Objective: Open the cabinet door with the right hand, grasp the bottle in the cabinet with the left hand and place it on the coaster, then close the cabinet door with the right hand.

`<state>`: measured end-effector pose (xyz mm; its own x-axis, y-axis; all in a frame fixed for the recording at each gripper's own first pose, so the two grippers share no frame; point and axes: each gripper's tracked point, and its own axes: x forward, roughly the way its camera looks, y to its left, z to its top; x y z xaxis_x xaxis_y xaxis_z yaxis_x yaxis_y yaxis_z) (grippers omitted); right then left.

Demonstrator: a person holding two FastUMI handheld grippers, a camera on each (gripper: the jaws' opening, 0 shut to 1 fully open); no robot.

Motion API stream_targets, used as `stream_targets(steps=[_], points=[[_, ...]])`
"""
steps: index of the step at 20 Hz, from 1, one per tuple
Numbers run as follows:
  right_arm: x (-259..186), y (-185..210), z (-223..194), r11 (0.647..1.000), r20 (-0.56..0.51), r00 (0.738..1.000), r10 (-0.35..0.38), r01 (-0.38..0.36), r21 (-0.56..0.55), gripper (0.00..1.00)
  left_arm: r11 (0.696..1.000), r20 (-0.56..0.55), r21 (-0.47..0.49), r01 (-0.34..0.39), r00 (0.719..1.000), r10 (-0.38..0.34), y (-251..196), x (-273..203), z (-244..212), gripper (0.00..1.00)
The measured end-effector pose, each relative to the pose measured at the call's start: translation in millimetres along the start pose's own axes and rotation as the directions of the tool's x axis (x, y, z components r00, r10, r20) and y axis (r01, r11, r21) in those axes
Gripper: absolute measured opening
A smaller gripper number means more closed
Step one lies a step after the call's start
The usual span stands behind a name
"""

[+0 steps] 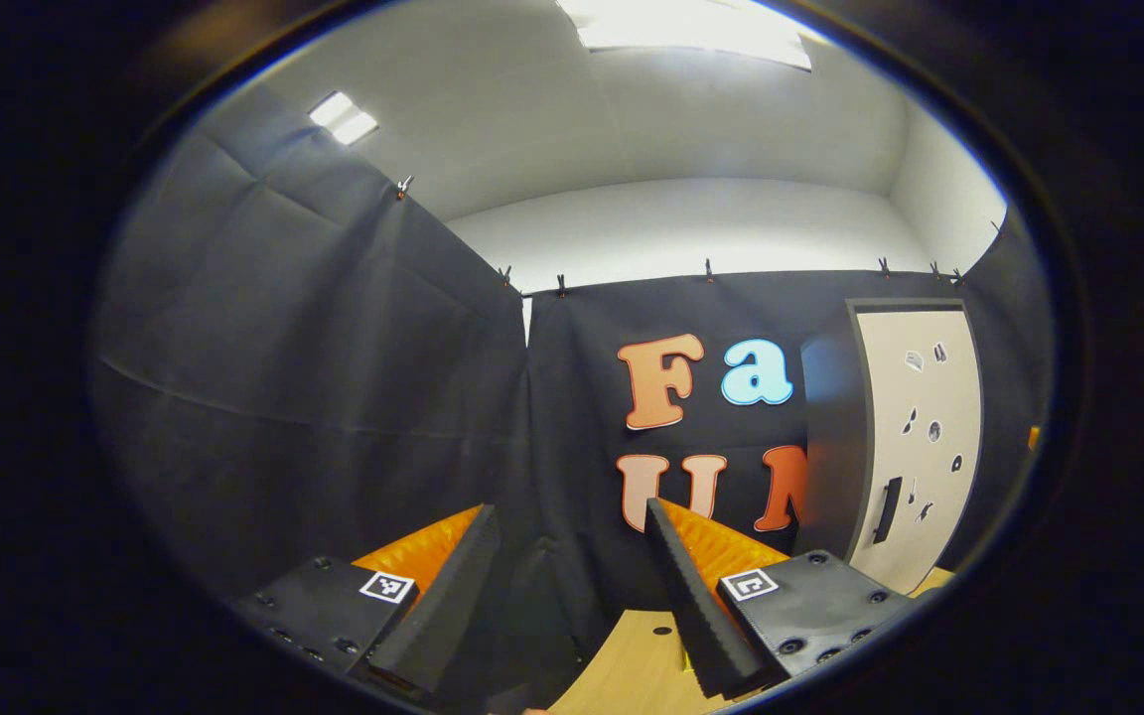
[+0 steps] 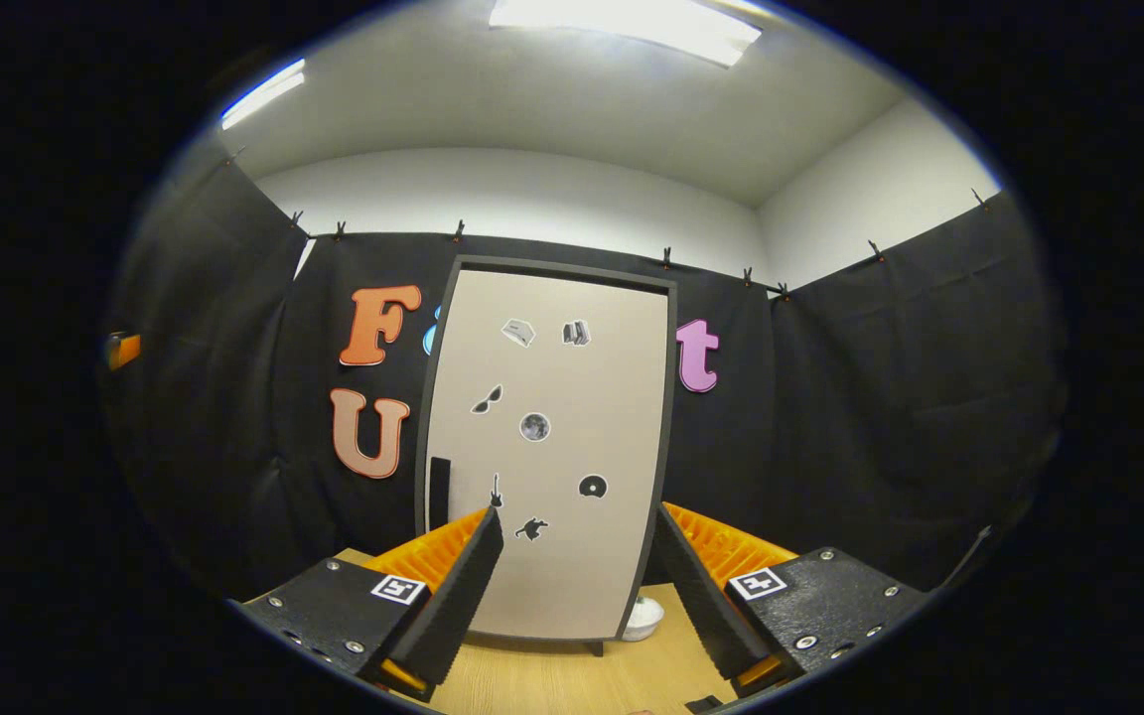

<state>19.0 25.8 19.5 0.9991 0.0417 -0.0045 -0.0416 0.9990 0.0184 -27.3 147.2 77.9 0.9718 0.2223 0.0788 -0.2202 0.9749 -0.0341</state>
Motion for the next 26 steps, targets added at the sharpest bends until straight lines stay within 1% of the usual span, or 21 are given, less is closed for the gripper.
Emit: stream_targets(steps=[1,2,5,11,12,13,17,19,21,22,23,24,25,26], points=[[4.3,3.9,-1.1,1.000,-0.005,1.000,0.003,-0.003,0.000,0.95,1.000,0.001,0.002,-0.003,1.000,0.003,2.3,-1.7,-1.1,0.93],[10.0,8.6,-2.4,1.000,-0.011,1.000,0.004,-0.004,0.007,0.95,1.000,0.000,0.008,-0.004,1.000,0.004,2.4,-1.8,-1.9,0.96],[32.8,30.3,-7.1,0.999,-0.025,1.000,0.019,-0.018,0.036,0.96,1.000,-0.009,0.028,-0.003,1.000,0.003,2.3,-2.5,-8.0,0.96],[97.0,88.7,-21.9,0.998,-0.036,0.998,0.057,-0.057,0.015,0.96,0.999,-0.020,0.052,-0.005,1.000,0.006,10.3,-12.2,-17.0,0.96],[107.5,99.1,-25.7,0.998,-0.043,0.997,0.068,-0.067,0.016,0.96,0.998,-0.017,0.058,-0.015,1.000,0.016,14.6,-12.8,-16.1,0.93],[118.3,110.1,-29.1,0.997,-0.046,0.996,0.078,-0.077,0.021,0.96,0.998,-0.015,0.063,-0.026,1.000,0.027,20.4,-13.7,-14.4,0.96],[165.6,150.3,-56.9,0.991,-0.101,0.987,0.129,-0.125,0.037,0.96,0.995,-0.013,0.071,-0.071,0.997,0.072,39.8,-18.2,-15.1,0.96],[189.6,162.9,-73.6,0.992,-0.135,0.983,0.124,-0.124,0.009,0.96,0.992,-0.014,0.084,-0.097,0.995,0.099,52.0,-20.1,-17.3,0.96],[211.4,170.3,-91.8,0.994,-0.163,0.981,0.101,-0.106,-0.022,0.96,0.987,-0.021,0.098,-0.123,0.992,0.126,62.5,-23.8,-19.4,0.96],[219.9,176.4,-100.9,0.994,-0.176,0.979,0.103,-0.108,-0.020,0.96,0.985,-0.023,0.104,-0.137,0.990,0.141,68.4,-25.5,-21.2,0.96],[227.7,182.7,-110.1,0.994,-0.190,0.976,0.108,-0.112,-0.008,0.92,0.983,-0.024,0.107,-0.149,0.988,0.152,73.1,-27.1,-23.9,0.96],[234.8,188.4,-119.4,0.993,-0.204,0.972,0.113,-0.115,0.004,0.96,0.981,-0.029,0.111,-0.158,0.986,0.162,77.5,-29.2,-26.7,0.96],[241.6,191.7,-128.1,0.993,-0.224,0.968,0.113,-0.113,0.016,0.96,0.979,-0.035,0.118,-0.167,0.984,0.172,82.4,-31.8,-28.1,0.96],[247.6,194.8,-132.3,0.994,-0.231,0.966,0.112,-0.108,0.030,0.96,0.976,-0.041,0.126,-0.178,0.982,0.185,86.7,-33.6,-30.0,0.93]])
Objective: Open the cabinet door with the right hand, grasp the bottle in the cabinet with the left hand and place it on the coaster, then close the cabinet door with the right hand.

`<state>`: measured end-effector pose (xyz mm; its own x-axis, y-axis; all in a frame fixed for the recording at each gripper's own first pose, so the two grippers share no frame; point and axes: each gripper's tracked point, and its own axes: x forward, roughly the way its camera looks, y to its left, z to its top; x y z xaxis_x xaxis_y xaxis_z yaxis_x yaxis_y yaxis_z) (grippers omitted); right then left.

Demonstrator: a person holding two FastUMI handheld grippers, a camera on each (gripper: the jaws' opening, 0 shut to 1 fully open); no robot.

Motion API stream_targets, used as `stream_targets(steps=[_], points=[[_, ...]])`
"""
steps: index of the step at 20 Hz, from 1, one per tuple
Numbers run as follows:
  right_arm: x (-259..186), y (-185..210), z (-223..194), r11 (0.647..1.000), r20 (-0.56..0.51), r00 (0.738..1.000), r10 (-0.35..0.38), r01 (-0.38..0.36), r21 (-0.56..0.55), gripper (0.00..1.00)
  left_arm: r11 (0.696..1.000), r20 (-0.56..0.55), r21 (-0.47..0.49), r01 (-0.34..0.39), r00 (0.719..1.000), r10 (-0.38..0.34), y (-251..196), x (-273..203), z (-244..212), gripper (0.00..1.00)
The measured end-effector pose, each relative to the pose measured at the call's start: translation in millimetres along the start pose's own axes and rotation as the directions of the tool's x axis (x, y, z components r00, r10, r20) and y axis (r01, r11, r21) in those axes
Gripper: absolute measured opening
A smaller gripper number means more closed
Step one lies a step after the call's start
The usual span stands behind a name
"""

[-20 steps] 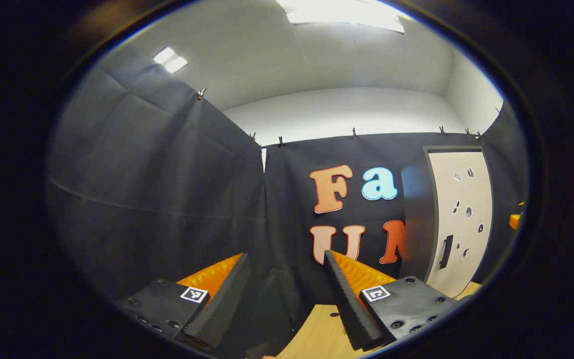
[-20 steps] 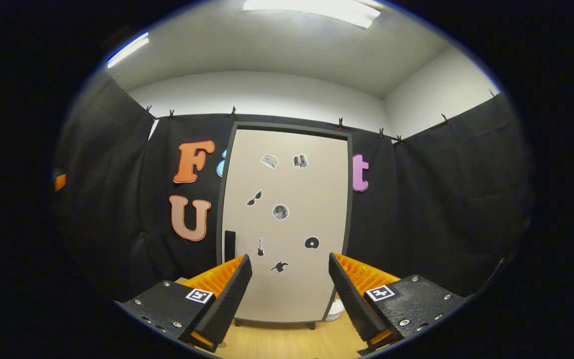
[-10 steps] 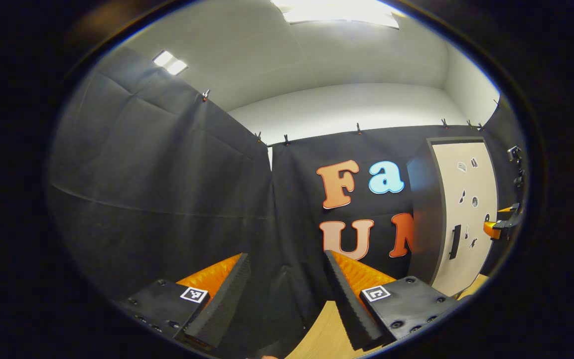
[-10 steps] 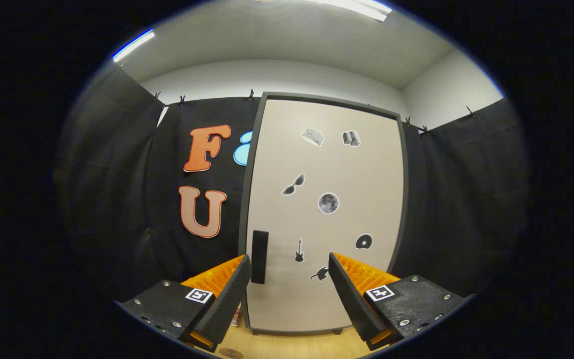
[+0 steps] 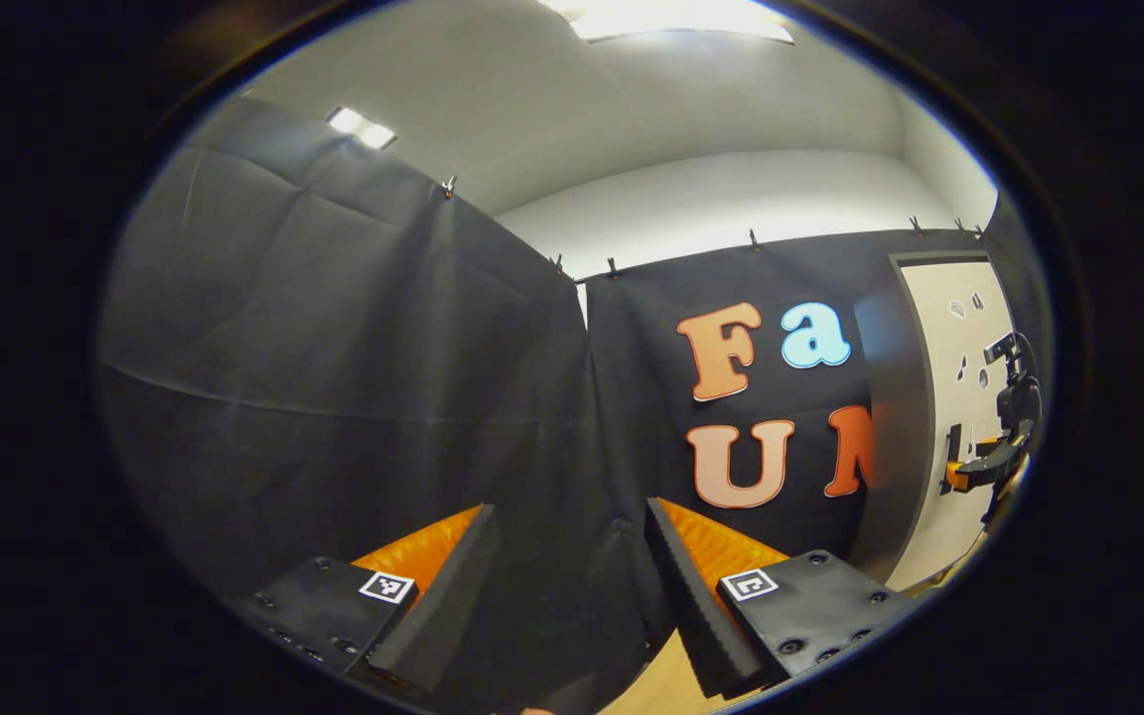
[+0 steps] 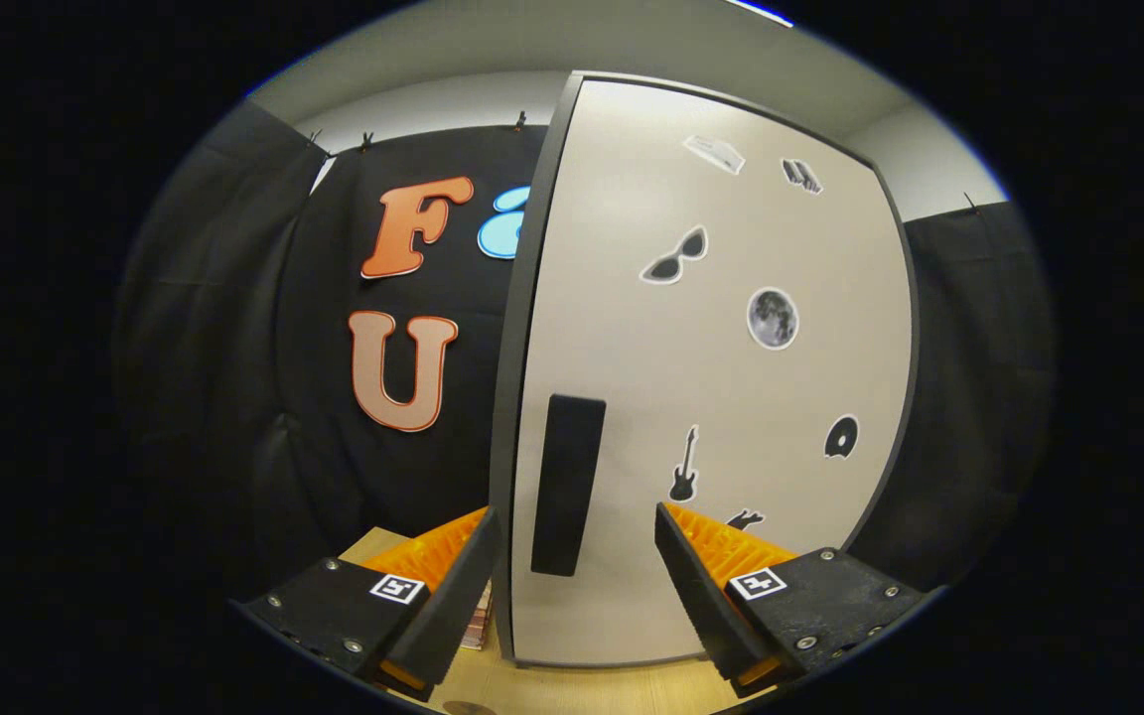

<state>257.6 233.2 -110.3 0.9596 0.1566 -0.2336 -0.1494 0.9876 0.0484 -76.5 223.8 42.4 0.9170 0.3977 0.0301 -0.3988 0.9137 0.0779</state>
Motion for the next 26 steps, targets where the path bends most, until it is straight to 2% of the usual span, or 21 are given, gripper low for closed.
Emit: stream_targets(steps=[5,9,10,12,16,17,19,20,25,26], points=[[27.8,4.4,1.4,0.999,0.001,1.000,0.004,-0.004,0.052,0.84,0.999,-0.016,0.011,-0.049,0.999,0.049,19.4,-1.8,-10.3,0.96],[38.0,6.5,6.5,0.997,0.008,1.000,-0.001,0.000,0.072,0.64,0.998,-0.018,0.000,-0.066,0.998,0.066,26.7,-2.8,-11.0,0.96],[38.7,4.6,6.4,0.997,0.006,1.000,-0.013,0.012,0.075,0.53,0.998,-0.018,0.000,-0.066,0.998,0.066,26.8,-2.6,-10.4,0.96],[37.5,4.9,6.0,0.995,0.004,1.000,-0.003,0.002,0.097,0.38,0.998,-0.019,0.005,-0.068,0.998,0.068,28.1,-3.1,-12.0,0.99],[31.9,4.2,6.4,0.991,0.032,0.998,0.062,-0.065,0.113,0.30,0.999,-0.020,0.011,-0.047,0.999,0.048,19.5,-7.2,-13.5,0.93],[30.4,4.3,6.3,0.991,0.032,0.997,0.070,-0.073,0.112,0.29,0.999,-0.020,0.007,-0.040,0.999,0.040,17.8,-9.4,-13.1,0.96],[25.1,5.1,6.9,0.992,0.031,0.996,0.079,-0.082,0.096,0.24,1.000,-0.017,-0.004,-0.030,0.999,0.030,14.7,-11.5,-11.0,0.96],[20.0,5.5,8.0,0.992,0.029,0.996,0.082,-0.084,0.092,0.23,1.000,-0.016,-0.009,-0.027,1.000,0.027,13.7,-12.1,-9.8,0.93],[-5.5,2.3,13.4,0.986,0.022,0.995,0.100,-0.102,0.132,0.20,1.000,-0.018,-0.014,-0.012,1.000,0.012,8.0,-22.4,-10.1,0.93],[-8.4,0.2,12.0,0.987,0.021,0.995,0.096,-0.098,0.127,0.20,1.000,-0.017,-0.014,-0.013,1.000,0.013,7.7,-24.6,-9.0,0.96]])
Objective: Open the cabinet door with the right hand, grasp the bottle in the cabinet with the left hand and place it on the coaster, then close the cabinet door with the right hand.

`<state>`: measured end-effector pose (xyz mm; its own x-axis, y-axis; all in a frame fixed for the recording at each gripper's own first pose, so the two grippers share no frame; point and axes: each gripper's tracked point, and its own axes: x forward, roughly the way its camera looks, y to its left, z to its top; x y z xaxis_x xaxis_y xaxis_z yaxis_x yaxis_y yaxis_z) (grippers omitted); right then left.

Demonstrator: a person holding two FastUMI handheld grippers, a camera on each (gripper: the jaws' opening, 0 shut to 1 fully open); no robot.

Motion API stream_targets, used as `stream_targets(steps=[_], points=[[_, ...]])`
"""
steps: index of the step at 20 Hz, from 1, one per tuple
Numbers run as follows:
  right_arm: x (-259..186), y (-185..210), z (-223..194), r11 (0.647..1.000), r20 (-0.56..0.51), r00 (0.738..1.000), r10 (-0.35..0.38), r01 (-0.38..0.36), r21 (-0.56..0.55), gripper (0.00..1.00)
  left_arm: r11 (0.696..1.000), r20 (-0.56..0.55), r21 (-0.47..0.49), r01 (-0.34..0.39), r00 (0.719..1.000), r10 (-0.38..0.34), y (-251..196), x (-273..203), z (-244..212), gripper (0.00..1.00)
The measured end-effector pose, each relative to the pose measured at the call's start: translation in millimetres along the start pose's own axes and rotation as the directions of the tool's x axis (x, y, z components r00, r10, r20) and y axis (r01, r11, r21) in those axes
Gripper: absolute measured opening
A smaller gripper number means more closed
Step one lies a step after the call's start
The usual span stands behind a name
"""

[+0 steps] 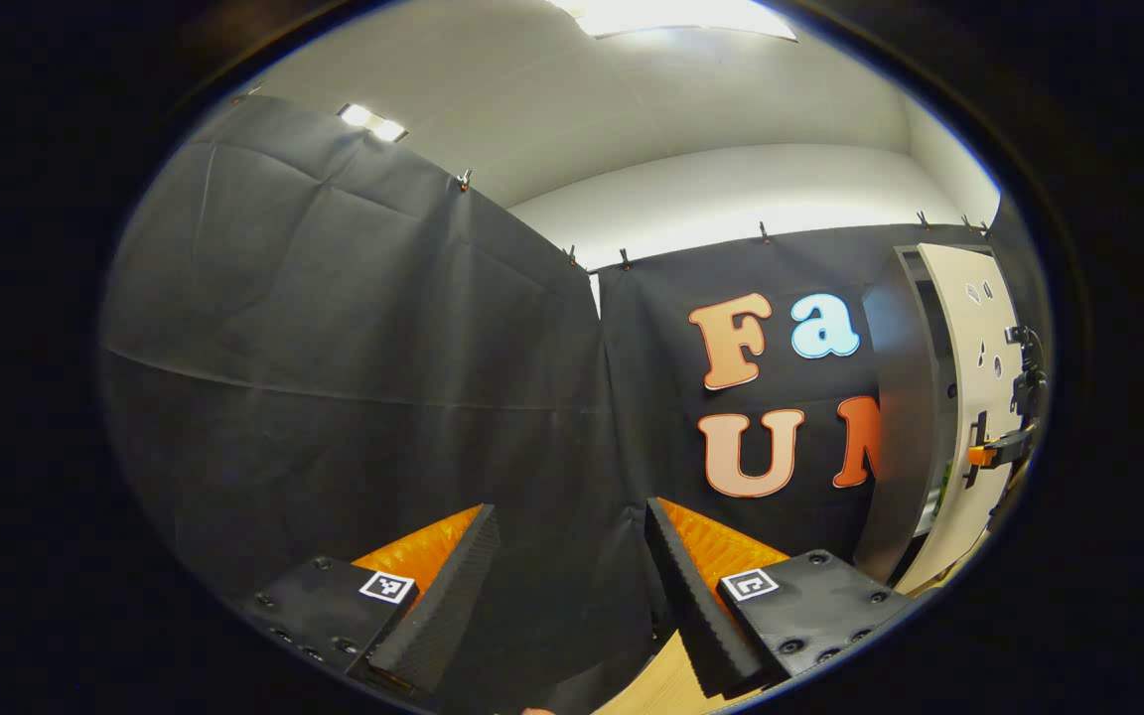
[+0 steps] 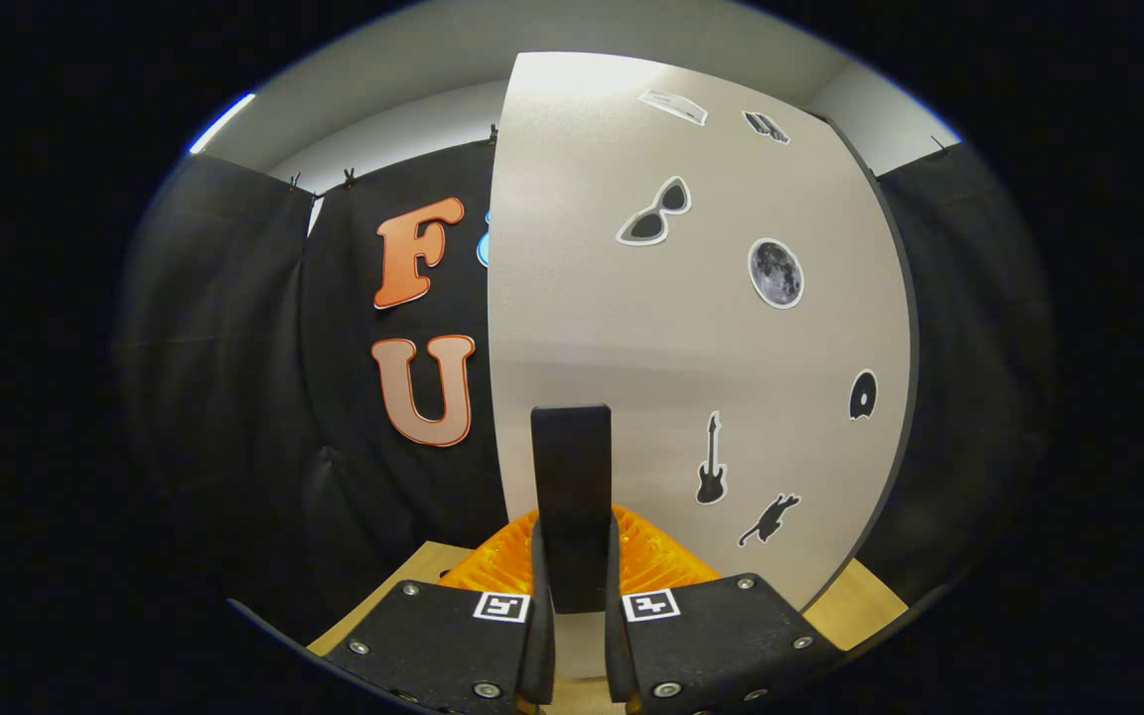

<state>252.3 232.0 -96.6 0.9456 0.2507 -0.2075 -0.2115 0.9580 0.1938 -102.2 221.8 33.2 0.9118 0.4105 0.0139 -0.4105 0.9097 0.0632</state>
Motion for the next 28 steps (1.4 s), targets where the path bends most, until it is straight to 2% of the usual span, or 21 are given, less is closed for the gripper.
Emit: stream_targets(steps=[3,4,8,11,15,16,22,28], points=[[-22.4,-9.1,-0.6,0.999,0.006,1.000,-0.027,0.027,0.020,0.20,1.000,-0.002,-0.001,-0.005,1.000,0.005,3.7,-6.8,1.5,0.96],[-32.1,-12.6,-0.3,0.999,0.016,0.999,-0.038,0.037,0.025,0.20,1.000,-0.002,0.002,-0.006,1.000,0.006,5.0,-9.3,2.1,0.93],[-75.6,-30.4,-9.4,0.999,0.037,0.998,-0.052,0.052,-0.009,0.20,1.000,0.006,0.010,-0.018,1.000,0.018,12.1,-18.7,8.0,0.96],[-96.1,-42.4,-8.4,0.998,0.040,0.997,-0.064,0.063,0.014,0.20,1.000,0.008,-0.001,-0.019,1.000,0.019,14.0,-24.7,10.6,0.96],[-113.2,-55.2,-9.8,0.996,0.054,0.994,-0.091,0.092,-0.016,0.19,1.000,0.008,-0.010,-0.013,1.000,0.013,12.4,-27.1,12.2,0.96],[-117.9,-58.6,-10.9,0.996,0.050,0.995,-0.091,0.092,-0.011,0.19,1.000,0.009,-0.012,-0.008,1.000,0.008,10.1,-26.4,12.3,0.93],[-142.4,-80.3,-13.0,0.992,0.055,0.991,-0.120,0.121,-0.021,0.19,0.998,0.016,-0.010,0.065,0.998,-0.065,-24.4,-21.4,12.3,0.93],[-164.4,-111.2,-14.3,0.982,0.064,0.981,-0.183,0.185,-0.023,0.18,0.986,0.020,-0.036,0.163,0.987,-0.162,-79.4,-7.2,11.3,0.93]])
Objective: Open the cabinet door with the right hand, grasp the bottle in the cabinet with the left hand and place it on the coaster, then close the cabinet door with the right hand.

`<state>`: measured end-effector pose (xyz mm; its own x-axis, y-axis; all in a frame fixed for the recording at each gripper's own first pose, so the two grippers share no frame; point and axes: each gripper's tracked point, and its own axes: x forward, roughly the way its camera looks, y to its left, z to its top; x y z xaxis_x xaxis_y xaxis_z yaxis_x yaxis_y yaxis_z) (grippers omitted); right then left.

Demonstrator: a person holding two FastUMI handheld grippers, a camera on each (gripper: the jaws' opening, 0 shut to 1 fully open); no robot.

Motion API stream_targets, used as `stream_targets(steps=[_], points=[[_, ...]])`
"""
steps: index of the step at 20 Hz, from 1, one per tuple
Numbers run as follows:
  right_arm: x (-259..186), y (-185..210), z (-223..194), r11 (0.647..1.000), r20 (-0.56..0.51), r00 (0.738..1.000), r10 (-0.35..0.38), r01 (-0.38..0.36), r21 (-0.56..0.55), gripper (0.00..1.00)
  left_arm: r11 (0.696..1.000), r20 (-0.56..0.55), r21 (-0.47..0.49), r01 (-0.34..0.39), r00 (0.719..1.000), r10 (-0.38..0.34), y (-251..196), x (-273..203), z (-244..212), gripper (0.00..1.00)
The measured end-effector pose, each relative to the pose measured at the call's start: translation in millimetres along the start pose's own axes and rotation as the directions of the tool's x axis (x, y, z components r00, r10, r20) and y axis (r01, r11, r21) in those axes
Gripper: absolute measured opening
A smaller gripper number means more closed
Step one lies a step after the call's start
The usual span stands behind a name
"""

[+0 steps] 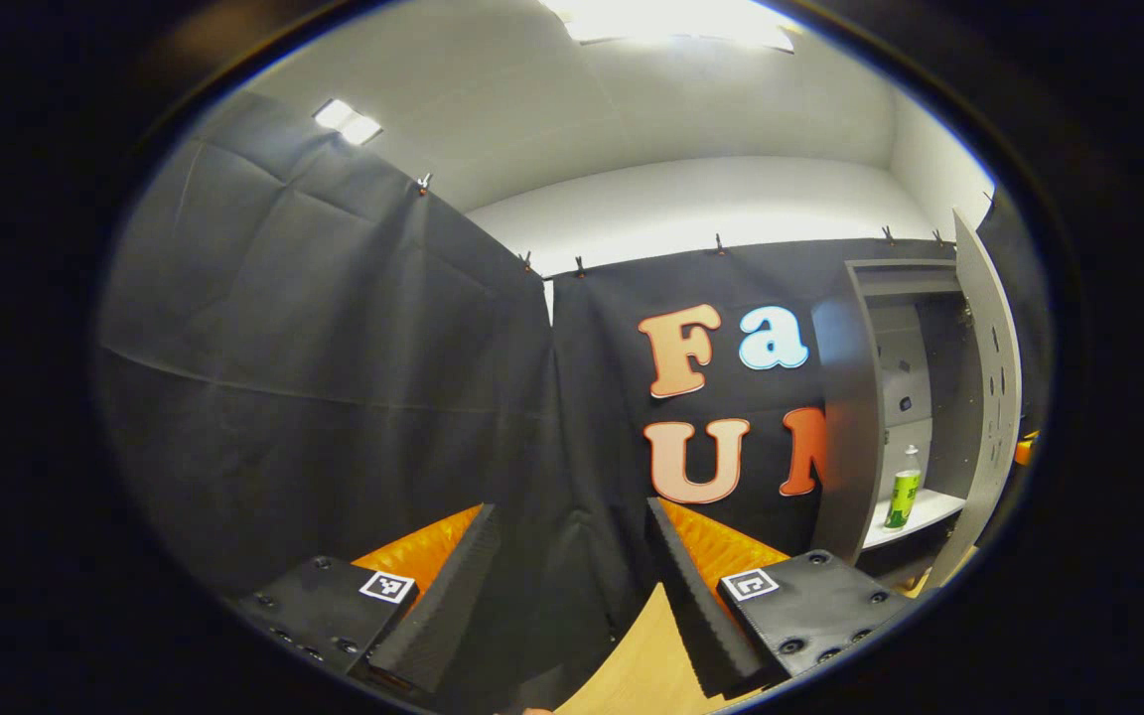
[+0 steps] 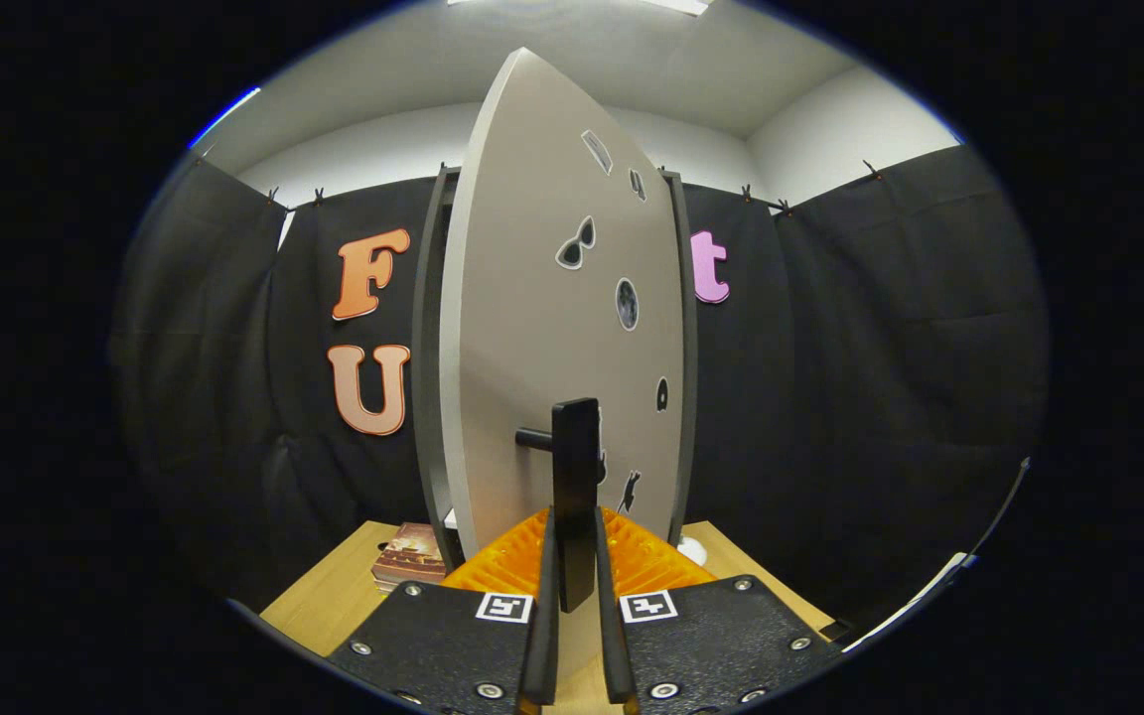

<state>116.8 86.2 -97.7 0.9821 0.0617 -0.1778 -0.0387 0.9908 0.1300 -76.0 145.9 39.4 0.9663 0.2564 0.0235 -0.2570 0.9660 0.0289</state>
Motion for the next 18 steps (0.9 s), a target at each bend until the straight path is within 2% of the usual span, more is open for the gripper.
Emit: stream_targets(steps=[2,3,4,5,7,8,9,12,13,14,18], points=[[-9.4,-9.9,-0.2,1.000,-0.001,1.000,-0.006,0.006,-0.010,0.18,0.999,-0.004,-0.004,0.043,0.999,-0.043,-22.0,6.1,-2.1,0.94],[-7.5,-15.8,0.6,1.000,0.003,1.000,-0.005,0.005,-0.006,0.11,0.998,-0.003,-0.004,0.063,0.998,-0.063,-32.0,8.4,-1.9,0.94],[-9.3,-21.8,-0.3,1.000,0.003,1.000,-0.009,0.009,-0.005,0.11,0.997,-0.002,-0.003,0.079,0.997,-0.079,-42.5,10.7,-2.3,0.96],[-10.7,-28.5,-0.2,1.000,0.004,1.000,-0.022,0.022,-0.005,0.11,0.996,0.000,-0.002,0.094,0.996,-0.094,-51.7,12.2,-3.3,0.94],[-13.1,-42.4,-2.2,0.998,0.004,0.998,-0.060,0.060,0.004,0.10,0.993,0.001,-0.009,0.119,0.993,-0.119,-66.8,15.9,-4.6,0.93],[-12.9,-50.1,-2.9,0.997,0.005,0.997,-0.082,0.082,0.011,0.06,0.991,0.000,-0.019,0.131,0.991,-0.131,-74.4,18.1,-4.4,0.96],[-12.6,-56.5,-3.5,0.994,0.005,0.994,-0.105,0.105,0.015,0.06,0.989,-0.003,-0.031,0.144,0.990,-0.144,-82.3,17.4,-6.2,0.94],[-15.0,-80.1,-5.1,0.986,0.006,0.986,-0.165,0.165,0.026,0.02,0.984,-0.012,-0.043,0.171,0.985,-0.172,-103.0,20.5,-11.1,0.96],[-15.7,-86.0,-5.1,0.984,0.006,0.984,-0.176,0.176,0.027,0.02,0.983,-0.014,-0.041,0.178,0.984,-0.179,-110.1,22.4,-11.5,0.94],[-15.6,-91.1,-4.5,0.983,0.010,0.983,-0.183,0.183,0.027,0.02,0.982,-0.016,-0.039,0.187,0.982,-0.188,-117.9,24.1,-11.9,0.97],[-17.5,-103.0,-4.9,0.984,0.003,0.986,-0.164,0.163,0.077,0.02,0.973,-0.025,-0.047,0.225,0.974,-0.226,-154.3,27.5,-15.0,0.96]])
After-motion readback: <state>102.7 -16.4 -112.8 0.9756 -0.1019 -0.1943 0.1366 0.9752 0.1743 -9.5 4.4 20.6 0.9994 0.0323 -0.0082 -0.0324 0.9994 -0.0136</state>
